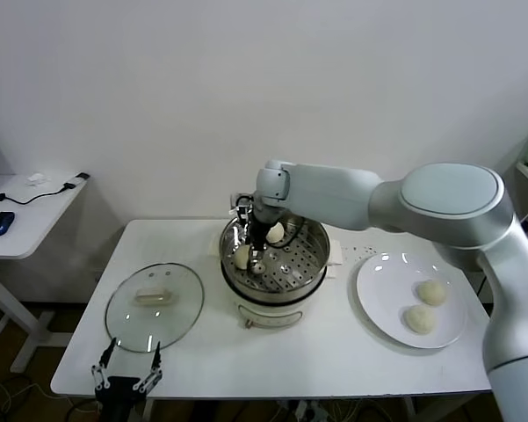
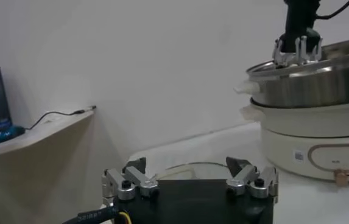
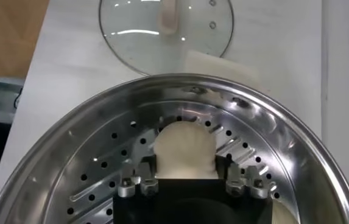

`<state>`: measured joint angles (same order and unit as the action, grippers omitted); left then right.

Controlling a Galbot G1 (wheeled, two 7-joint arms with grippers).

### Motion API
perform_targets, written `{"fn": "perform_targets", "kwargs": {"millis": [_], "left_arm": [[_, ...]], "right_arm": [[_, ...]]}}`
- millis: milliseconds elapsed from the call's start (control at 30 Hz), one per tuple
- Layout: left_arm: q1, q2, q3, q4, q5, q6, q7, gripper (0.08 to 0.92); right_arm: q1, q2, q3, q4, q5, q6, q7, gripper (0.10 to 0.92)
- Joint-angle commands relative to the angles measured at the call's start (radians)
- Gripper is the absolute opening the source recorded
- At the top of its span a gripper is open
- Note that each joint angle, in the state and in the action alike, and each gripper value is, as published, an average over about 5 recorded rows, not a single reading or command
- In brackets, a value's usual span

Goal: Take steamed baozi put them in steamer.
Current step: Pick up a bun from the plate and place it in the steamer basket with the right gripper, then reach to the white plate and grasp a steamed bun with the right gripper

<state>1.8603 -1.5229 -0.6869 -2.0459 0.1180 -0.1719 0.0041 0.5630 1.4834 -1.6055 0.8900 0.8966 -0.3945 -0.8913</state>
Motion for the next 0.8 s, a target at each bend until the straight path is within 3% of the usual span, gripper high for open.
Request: {"fn": "perform_targets", "kwargs": {"millis": [33,167,500,800], "left_arm": [[0.000,0.004,-0.001,-0.002,-0.004,0.000,-0.001,0.823],[-0.001,0.004,0.000,-0.007,-0.003,0.001,0.000,0.823],[0.003,0.004,0.005,-0.013,0.005,0.003,-0.001,0.823],[0.007,-0.010,0.013,-0.027,0.019,0.008,0.000,0.823]], "right_arm": [[0.023,-0.009,0.006,0.008,0.022,0.000,0.008,0.752],[0.091,-0.055,-0.010,0.053,0.037,0.008,-0.019,0.815],[0.309,-0.331,-0.075,0.272,0.006,0.074,-0.129,0.823],[0.304,-0.698,-0.045,0.436,-0.291,0.108,-0.173,0.823]]}}
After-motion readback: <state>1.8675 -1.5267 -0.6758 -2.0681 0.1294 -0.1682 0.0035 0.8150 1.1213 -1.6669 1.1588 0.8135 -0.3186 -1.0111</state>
